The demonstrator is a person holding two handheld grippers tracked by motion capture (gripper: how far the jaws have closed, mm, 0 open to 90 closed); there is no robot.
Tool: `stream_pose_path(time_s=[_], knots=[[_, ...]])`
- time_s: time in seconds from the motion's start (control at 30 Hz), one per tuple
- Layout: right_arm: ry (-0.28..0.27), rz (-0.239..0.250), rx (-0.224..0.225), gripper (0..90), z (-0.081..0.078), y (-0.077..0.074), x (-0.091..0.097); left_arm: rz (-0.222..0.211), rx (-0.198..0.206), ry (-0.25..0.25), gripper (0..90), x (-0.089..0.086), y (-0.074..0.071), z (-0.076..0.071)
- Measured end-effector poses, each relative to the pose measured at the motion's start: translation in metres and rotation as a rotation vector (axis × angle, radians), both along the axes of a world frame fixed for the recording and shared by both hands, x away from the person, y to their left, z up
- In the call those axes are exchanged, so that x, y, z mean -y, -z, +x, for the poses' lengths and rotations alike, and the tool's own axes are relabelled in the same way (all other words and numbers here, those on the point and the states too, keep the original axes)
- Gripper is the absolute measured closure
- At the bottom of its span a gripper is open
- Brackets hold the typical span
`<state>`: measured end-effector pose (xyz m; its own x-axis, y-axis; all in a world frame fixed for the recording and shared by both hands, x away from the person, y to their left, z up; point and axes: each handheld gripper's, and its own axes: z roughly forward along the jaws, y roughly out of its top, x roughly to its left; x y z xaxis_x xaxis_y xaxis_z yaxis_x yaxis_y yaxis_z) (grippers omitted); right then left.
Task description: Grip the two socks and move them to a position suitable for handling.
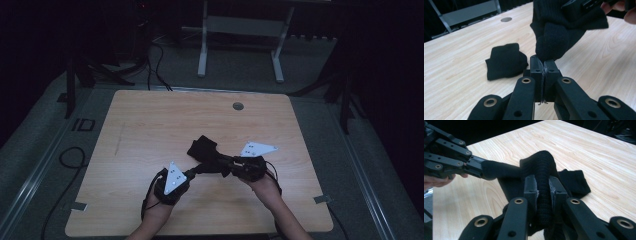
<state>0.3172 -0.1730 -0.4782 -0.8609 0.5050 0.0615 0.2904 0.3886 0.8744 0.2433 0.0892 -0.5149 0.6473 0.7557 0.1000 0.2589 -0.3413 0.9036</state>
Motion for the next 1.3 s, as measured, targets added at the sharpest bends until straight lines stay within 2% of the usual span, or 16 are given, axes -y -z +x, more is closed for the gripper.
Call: stream_pose_path(time_s=[0.13, 0.27, 0.33, 0.4, 0.67, 0.73, 0.8, 0.83, 0.9, 0.97, 1.0, 1.1, 1.13, 1.2, 1.23, 1.3], knots=[[-0.001, -0.006, -0.015, 79.3, -0.003, 0.005, 0.008, 0.02, -0.005, -0.011, 89.3, -0.004, 0.003, -0.002], [0.047, -0.046, -0.017, 82.5, -0.005, 0.012, 0.022, 0.033, -0.01, -0.034, 89.3, -0.01, 0.004, -0.003], [0.074, -0.061, -0.019, 82.5, -0.004, 0.014, 0.027, 0.021, -0.034, -0.046, 89.2, -0.017, 0.006, -0.002], [0.109, -0.054, -0.06, 82.6, -0.001, 0.021, 0.045, 0.02, -0.076, -0.041, 89.2, -0.026, 0.012, -0.002], [0.08, -0.148, -0.113, 81.6, -0.015, 0.046, 0.053, 0.082, -0.213, 0.057, 89.1, -0.015, 0.035, -0.015], [0.08, -0.152, -0.123, 80.8, -0.017, 0.05, 0.053, 0.092, -0.223, 0.062, 89.0, -0.015, 0.038, -0.016], [0.072, -0.161, -0.157, 77.4, -0.02, 0.06, 0.055, 0.111, -0.264, 0.073, 88.9, -0.013, 0.044, -0.018], [0.072, -0.161, -0.157, 77.4, -0.02, 0.06, 0.055, 0.111, -0.264, 0.073, 88.8, -0.013, 0.044, -0.018], [0.049, -0.19, -0.174, 63.1, -0.024, 0.068, 0.054, 0.12, -0.283, 0.074, 88.4, -0.013, 0.047, -0.018], [0.052, -0.207, -0.175, 60.8, -0.025, 0.069, 0.053, 0.119, -0.291, 0.079, 88.2, -0.014, 0.047, -0.018], [0.06, -0.212, -0.177, 53.2, -0.026, 0.069, 0.055, 0.113, -0.304, 0.082, 85.6, -0.016, 0.047, -0.018], [0.075, -0.205, -0.18, 50.0, -0.026, 0.067, 0.058, 0.097, -0.318, 0.091, 80.3, -0.021, 0.045, -0.019], [0.085, -0.197, -0.176, 47.8, -0.026, 0.065, 0.061, 0.097, -0.314, 0.084, 73.3, -0.022, 0.044, -0.021], [0.096, -0.189, -0.173, 47.5, -0.025, 0.063, 0.063, 0.089, -0.323, 0.077, 69.3, -0.027, 0.042, -0.022], [0.123, -0.173, -0.163, 51.2, -0.024, 0.056, 0.072, 0.077, -0.318, 0.067, 59.6, -0.029, 0.041, -0.022], [0.131, -0.17, -0.15, 53.7, -0.023, 0.053, 0.077, 0.076, -0.317, 0.051, 57.6, -0.034, 0.039, -0.023]])
